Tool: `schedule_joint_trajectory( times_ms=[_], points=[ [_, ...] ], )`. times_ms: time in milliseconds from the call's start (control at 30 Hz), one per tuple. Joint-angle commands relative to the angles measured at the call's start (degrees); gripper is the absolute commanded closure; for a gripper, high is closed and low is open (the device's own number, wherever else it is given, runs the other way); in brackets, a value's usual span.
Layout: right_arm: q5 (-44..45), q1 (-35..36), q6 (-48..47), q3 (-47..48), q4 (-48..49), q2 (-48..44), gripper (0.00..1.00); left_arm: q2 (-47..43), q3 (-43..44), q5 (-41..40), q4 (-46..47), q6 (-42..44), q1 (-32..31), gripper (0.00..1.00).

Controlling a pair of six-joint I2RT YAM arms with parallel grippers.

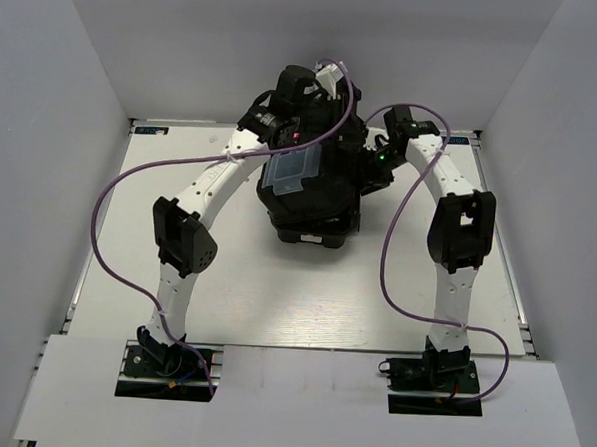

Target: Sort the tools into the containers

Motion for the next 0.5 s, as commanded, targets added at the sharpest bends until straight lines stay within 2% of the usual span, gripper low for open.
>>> schedule_joint_trajectory(
  times_ms=[0, 33, 100, 133, 233, 300, 333, 367, 433, 467],
  points=[
    [-6.34, -0.34, -0.49, 0.35, -1.37, -2.93, 0.59, -3.44, 3.37, 1.60, 2.04, -0.53, 0.38, 0.66],
    [-6.88, -0.52, -0.14, 0.52, -1.45, -3.37, 0.54, -4.06, 3.37, 1.60, 3.01, -1.05, 0.38, 0.58],
    [-8.46, -1.57, 0.12, 1.31, -1.71, -3.90, 0.53, -5.47, 3.37, 2.13, 4.85, -1.67, 0.38, 0.54],
    [-9.33, -2.19, 0.30, 1.58, -1.54, -4.34, 0.47, -6.86, 3.37, 2.13, 4.86, -1.67, 0.38, 0.51],
    [-10.14, -4.12, 0.56, 2.28, -1.54, -5.22, 0.46, -9.59, 2.67, -1.29, 4.08, -0.98, 0.91, 0.50],
    [-9.00, -4.82, 0.39, 2.20, -1.54, -6.71, 0.44, -13.72, -0.92, -7.95, 2.41, 1.39, 1.52, 0.48],
    [-4.38, -5.26, 0.30, 1.59, -1.45, -7.24, 0.43, -15.56, -2.77, -11.28, 0.31, 2.18, 1.52, 0.46],
    [-1.98, -5.44, 0.30, 1.23, -0.76, -9.07, 0.43, -19.23, -6.79, -18.10, -0.67, 2.80, 2.13, 0.46],
    [4.59, -6.14, 0.48, -0.86, 2.57, -10.66, 0.46, -23.03, -11.29, -25.26, -2.43, 2.81, 2.66, 0.45],
    [8.11, -6.15, 0.39, -3.06, 3.63, -11.54, 0.53, -25.05, -16.36, -28.25, -2.43, 2.81, 2.66, 0.45]
  ],
)
